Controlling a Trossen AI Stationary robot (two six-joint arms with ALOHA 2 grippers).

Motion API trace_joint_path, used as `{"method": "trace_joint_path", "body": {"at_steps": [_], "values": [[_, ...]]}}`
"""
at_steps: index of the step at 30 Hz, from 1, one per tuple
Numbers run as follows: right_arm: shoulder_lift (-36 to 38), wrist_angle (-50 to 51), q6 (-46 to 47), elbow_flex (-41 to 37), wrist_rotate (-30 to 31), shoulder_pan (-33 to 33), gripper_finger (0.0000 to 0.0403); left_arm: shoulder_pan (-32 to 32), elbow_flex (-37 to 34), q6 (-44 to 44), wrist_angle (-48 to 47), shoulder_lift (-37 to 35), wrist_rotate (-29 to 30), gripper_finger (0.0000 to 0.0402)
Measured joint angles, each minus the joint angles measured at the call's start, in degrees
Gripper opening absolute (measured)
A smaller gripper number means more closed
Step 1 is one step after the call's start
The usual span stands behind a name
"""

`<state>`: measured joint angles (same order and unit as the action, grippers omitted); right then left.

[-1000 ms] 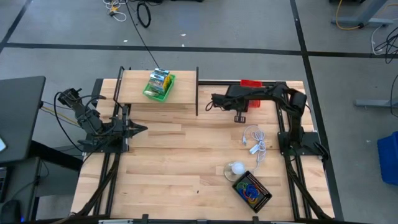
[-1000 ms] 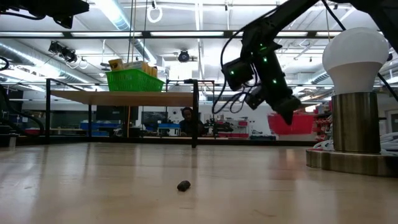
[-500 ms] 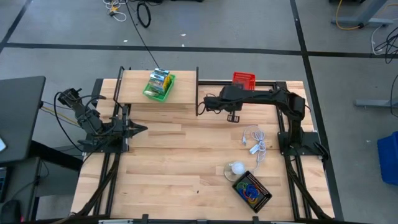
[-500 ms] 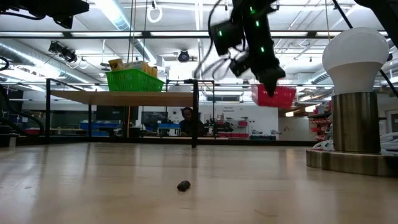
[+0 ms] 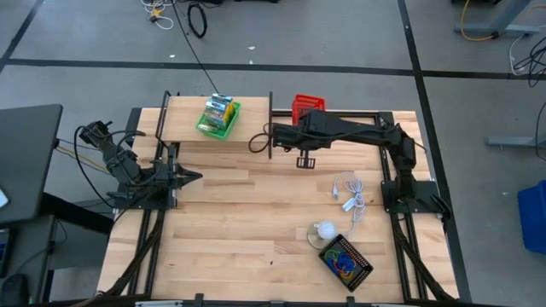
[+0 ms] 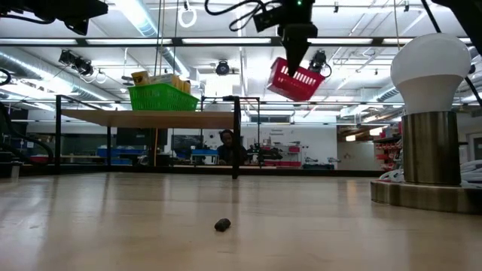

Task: Pick & Place Office Desk Supplies
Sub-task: Put the red basket on the shelf

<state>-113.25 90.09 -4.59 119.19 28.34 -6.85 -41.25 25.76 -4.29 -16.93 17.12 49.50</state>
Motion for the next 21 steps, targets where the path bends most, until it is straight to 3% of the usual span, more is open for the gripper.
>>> {"method": "trace_joint_path", "body": {"at_steps": [21], "values": [[-11.0,-0.3,-15.8,15.9,2.9,0.5,0.0006,0.0,0.0,3.7,-2.6,0.0,-0.4,0.0009]]}}
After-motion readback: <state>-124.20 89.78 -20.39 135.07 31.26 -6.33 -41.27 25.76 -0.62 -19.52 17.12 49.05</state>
